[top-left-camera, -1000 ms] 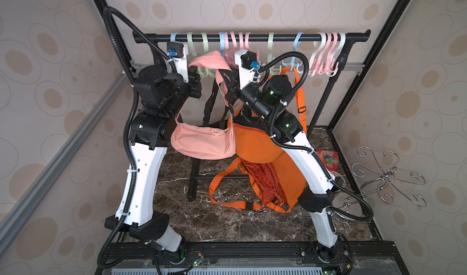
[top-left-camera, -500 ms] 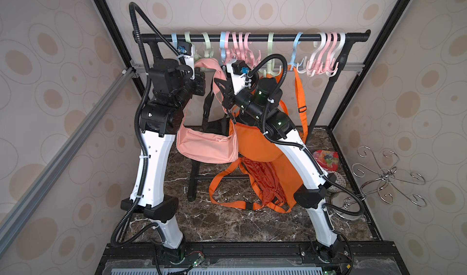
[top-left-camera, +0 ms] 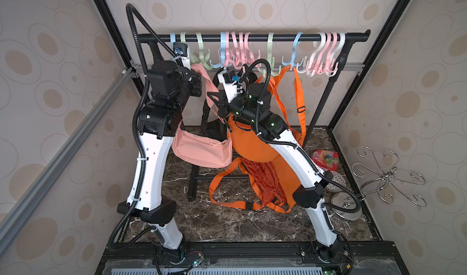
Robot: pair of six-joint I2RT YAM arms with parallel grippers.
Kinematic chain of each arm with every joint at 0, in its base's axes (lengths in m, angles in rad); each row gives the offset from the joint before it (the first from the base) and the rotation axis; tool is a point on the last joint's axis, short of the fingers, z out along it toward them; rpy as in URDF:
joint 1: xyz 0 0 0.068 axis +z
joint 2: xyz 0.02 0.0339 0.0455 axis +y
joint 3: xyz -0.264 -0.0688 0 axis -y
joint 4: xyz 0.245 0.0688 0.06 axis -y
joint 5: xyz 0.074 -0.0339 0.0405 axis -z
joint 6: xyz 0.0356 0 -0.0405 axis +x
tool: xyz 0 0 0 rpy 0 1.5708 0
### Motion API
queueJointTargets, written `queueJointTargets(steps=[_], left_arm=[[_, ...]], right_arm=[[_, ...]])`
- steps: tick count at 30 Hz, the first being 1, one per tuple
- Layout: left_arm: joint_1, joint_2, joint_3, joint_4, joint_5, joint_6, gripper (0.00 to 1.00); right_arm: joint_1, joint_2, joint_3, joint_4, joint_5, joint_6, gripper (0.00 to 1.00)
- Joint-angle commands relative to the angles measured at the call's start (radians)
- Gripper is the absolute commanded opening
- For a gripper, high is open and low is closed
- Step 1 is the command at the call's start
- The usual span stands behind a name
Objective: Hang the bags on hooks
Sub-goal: Hang the bag on the hook.
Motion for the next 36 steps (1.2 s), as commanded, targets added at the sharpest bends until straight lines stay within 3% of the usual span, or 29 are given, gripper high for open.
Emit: queueJointTargets(steps=[1,6,7,9,12,17,25,26,28,30,31,32,36], left_arm=[[0.027,-0.03,-0.092,-0.092,-0.069,0.029,0.0],[0.029,-0.118,-0.228,-0.054,-0.077,0.039,0.01],[0.029,-0.13,-0.242,-0.052,-0.081,0.042,0.05],[0.031,-0.143,-0.262,-0.055,-0.094,0.045,0.24],[0.032,-0.16,-0.287,-0.059,-0.097,0.05,0.35],[0.034,-0.199,-0.33,-0.037,-0.113,0.045,0.62],[0.034,-0.323,-0.477,0.077,-0.089,0.022,0.7],[0.034,-0.324,-0.473,0.07,-0.082,0.022,0.72],[0.034,-0.321,-0.465,0.053,-0.073,0.019,0.75],[0.034,-0.328,-0.471,0.046,-0.066,0.017,0.8],[0.034,-0.335,-0.481,0.046,-0.059,0.018,0.82],[0.033,-0.344,-0.491,0.048,-0.056,0.016,0.83],[0.034,-0.407,-0.567,0.068,-0.058,0.01,0.85]], right_arm=[[0.005,-0.059,-0.034,-0.047,-0.072,0.034,0.0],[0.004,-0.121,-0.121,-0.018,-0.109,0.056,0.0],[0.006,-0.133,-0.137,-0.013,-0.112,0.058,0.0],[0.005,-0.147,-0.155,-0.013,-0.121,0.063,0.0],[0.005,-0.171,-0.18,-0.011,-0.131,0.072,0.0],[0.006,-0.22,-0.265,0.034,-0.129,0.083,0.0],[0.005,-0.245,-0.293,0.04,-0.108,0.09,0.01],[0.005,-0.246,-0.295,0.042,-0.103,0.093,0.07],[0.006,-0.248,-0.294,0.044,-0.091,0.098,0.37],[0.007,-0.25,-0.294,0.045,-0.086,0.102,0.51],[0.005,-0.252,-0.294,0.044,-0.082,0.106,0.66],[0.007,-0.253,-0.294,0.041,-0.083,0.105,0.71],[0.008,-0.277,-0.307,0.008,-0.079,0.098,0.75]])
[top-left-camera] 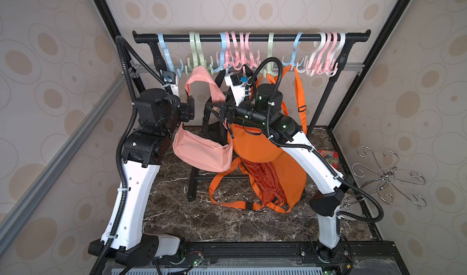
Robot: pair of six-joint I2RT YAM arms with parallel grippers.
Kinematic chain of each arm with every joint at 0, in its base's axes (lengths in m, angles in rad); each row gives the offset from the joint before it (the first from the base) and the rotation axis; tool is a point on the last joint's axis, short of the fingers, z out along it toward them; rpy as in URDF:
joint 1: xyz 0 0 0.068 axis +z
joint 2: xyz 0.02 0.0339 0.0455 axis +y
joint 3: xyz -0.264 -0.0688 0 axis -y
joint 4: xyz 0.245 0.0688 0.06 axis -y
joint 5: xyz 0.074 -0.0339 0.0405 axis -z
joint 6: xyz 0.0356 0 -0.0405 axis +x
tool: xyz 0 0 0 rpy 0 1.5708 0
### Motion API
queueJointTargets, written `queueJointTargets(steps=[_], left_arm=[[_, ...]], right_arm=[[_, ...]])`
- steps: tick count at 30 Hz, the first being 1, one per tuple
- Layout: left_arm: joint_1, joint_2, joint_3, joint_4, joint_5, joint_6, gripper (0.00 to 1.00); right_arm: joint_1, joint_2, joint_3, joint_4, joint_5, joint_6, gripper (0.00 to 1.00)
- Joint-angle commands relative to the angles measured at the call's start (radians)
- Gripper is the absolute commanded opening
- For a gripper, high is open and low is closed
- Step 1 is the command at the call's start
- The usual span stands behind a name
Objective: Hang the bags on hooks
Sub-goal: Hang the bag on the hook, then pick up the bag from the bag.
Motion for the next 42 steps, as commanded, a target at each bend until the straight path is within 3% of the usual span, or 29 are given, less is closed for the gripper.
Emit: queueJointTargets(steps=[1,8,12,14,19,23,25,29,33,37,42], left_arm=[[0.004,-0.061,-0.05,0.023,0.012,-0.013,0.85],[0.002,-0.187,-0.195,0.033,0.047,-0.036,0.85],[-0.026,-0.253,-0.336,0.035,0.095,-0.073,0.86],[-0.079,-0.305,-0.444,0.06,0.085,-0.094,0.92],[-0.415,-0.403,-0.729,0.151,-0.121,-0.172,0.94],[-0.556,-0.458,-0.939,0.234,-0.145,-0.306,0.94],[-0.577,-0.485,-1.022,0.265,-0.107,-0.371,0.94],[-0.577,-0.553,-1.144,0.295,-0.031,-0.48,0.94],[-0.567,-0.699,-1.212,0.246,-0.104,-0.579,1.0],[-0.479,-0.833,-1.197,0.144,-0.102,-0.626,1.0],[-0.44,-0.849,-1.17,0.13,-0.064,-0.661,1.0]], right_arm=[[0.007,-0.069,-0.028,-0.031,0.019,-0.008,0.76],[0.032,-0.311,-0.351,-0.056,0.242,-0.075,0.83],[0.041,-0.533,-0.664,-0.031,0.387,-0.054,0.85],[0.044,-0.632,-0.803,-0.059,0.454,-0.025,0.84],[0.046,-0.833,-1.142,-0.189,0.57,0.089,0.82],[0.055,-0.921,-1.334,-0.275,0.555,0.185,0.76],[0.085,-0.95,-1.426,-0.245,0.518,0.216,0.75],[0.222,-0.896,-1.517,-0.114,0.491,0.179,0.8],[0.275,-0.69,-1.492,-0.001,0.335,0.152,0.81],[0.307,-0.48,-1.379,0.015,0.234,0.096,0.81],[0.337,-0.307,-1.314,0.068,0.204,0.077,0.78]])
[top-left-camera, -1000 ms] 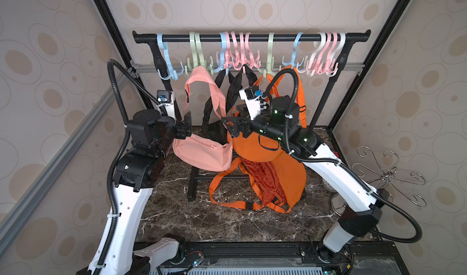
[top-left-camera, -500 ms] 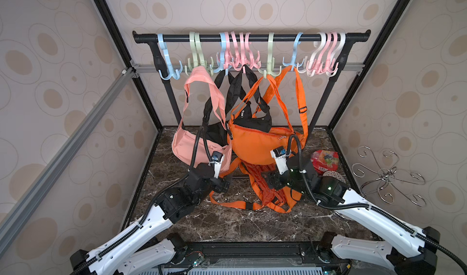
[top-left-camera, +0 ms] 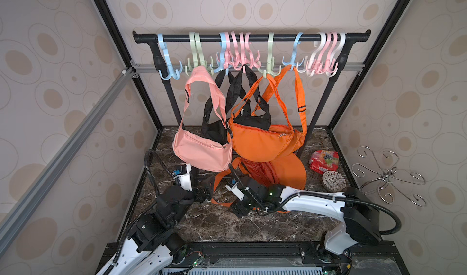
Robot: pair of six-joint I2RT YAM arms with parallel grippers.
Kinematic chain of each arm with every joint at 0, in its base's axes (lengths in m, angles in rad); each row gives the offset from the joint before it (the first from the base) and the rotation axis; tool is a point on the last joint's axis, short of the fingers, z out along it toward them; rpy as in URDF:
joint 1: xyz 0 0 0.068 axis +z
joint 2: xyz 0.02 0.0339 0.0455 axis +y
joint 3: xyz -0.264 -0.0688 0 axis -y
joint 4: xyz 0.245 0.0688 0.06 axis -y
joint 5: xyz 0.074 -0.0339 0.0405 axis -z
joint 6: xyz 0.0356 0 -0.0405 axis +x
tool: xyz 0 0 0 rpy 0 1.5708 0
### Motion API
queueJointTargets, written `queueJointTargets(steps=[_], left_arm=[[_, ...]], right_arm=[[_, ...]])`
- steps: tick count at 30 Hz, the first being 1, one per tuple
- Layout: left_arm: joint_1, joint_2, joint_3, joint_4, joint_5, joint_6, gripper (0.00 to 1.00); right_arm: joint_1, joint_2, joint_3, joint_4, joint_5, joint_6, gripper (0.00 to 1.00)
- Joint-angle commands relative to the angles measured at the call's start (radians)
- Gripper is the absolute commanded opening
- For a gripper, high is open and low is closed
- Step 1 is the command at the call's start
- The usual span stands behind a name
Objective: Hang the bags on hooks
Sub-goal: Pick up the bag from the bag.
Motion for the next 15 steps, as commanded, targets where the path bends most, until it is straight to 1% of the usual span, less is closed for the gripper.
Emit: queueJointTargets(steps=[1,3,6,9,13,15], left_arm=[[0.01,-0.001,0.036,-0.028,0.003,-0.065,1.0],[0.01,-0.01,0.05,-0.007,-0.02,-0.058,1.0],[0.011,0.011,0.096,-0.009,-0.06,-0.029,1.0],[0.013,0.034,0.128,-0.005,-0.072,-0.008,1.0],[0.012,0.033,0.142,-0.009,-0.097,0.003,1.0],[0.013,0.014,0.15,-0.017,-0.115,0.008,1.0]], right_arm=[[0.022,0.07,0.045,0.06,-0.049,-0.025,0.78],[0.034,0.127,0.09,0.056,-0.054,-0.029,0.77],[0.056,0.212,0.162,0.058,-0.035,-0.033,0.77],[0.06,0.294,0.231,0.049,-0.008,-0.033,0.76],[0.06,0.375,0.311,0.008,0.039,-0.051,0.71],[0.06,0.396,0.334,-0.006,0.053,-0.059,0.67]])
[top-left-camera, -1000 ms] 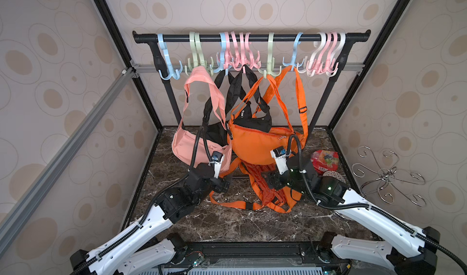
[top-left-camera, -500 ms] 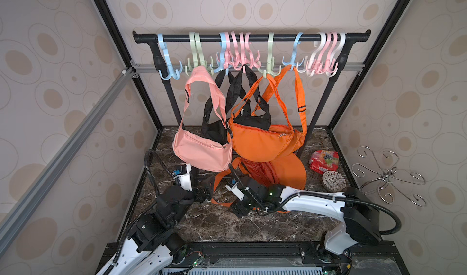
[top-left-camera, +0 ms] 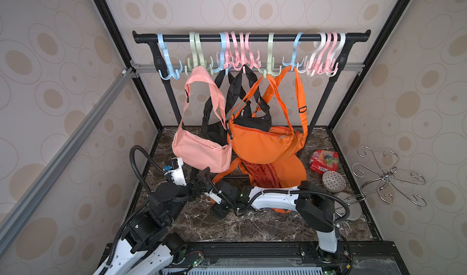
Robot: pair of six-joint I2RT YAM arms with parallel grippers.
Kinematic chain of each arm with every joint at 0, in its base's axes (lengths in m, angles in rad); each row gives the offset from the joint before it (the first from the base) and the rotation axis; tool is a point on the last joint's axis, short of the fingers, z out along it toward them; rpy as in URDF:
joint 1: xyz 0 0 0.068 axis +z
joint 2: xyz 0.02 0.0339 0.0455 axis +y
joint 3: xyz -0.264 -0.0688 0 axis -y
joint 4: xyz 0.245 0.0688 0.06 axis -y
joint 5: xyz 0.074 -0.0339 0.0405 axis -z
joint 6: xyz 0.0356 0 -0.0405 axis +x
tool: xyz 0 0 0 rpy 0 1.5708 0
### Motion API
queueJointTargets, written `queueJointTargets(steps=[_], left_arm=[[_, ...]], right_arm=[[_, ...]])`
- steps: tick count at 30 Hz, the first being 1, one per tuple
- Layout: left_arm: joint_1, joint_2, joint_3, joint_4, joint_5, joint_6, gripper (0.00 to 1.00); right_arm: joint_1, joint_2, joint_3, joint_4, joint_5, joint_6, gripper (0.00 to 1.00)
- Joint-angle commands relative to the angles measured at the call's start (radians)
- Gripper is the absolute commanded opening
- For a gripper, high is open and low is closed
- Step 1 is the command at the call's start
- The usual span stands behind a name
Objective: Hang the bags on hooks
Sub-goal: Pick up the bag from the bag.
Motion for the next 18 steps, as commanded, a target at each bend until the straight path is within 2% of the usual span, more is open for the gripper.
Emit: queueJointTargets(steps=[1,4,10,18], left_arm=[[0.005,-0.028,0.045,-0.021,-0.056,0.022,1.0],[0.005,-0.057,0.075,-0.064,-0.097,0.038,1.0],[0.005,-0.062,0.141,-0.146,-0.163,0.098,1.0],[0.005,-0.013,0.183,-0.106,-0.112,0.193,1.0]], right_arm=[[0.003,0.034,0.044,-0.05,0.045,-0.025,0.63],[0.004,0.045,0.06,-0.073,0.047,-0.036,0.36],[0.007,-0.039,0.022,-0.088,0.066,-0.057,0.0],[0.008,-0.303,-0.025,-0.155,0.142,-0.107,0.0]])
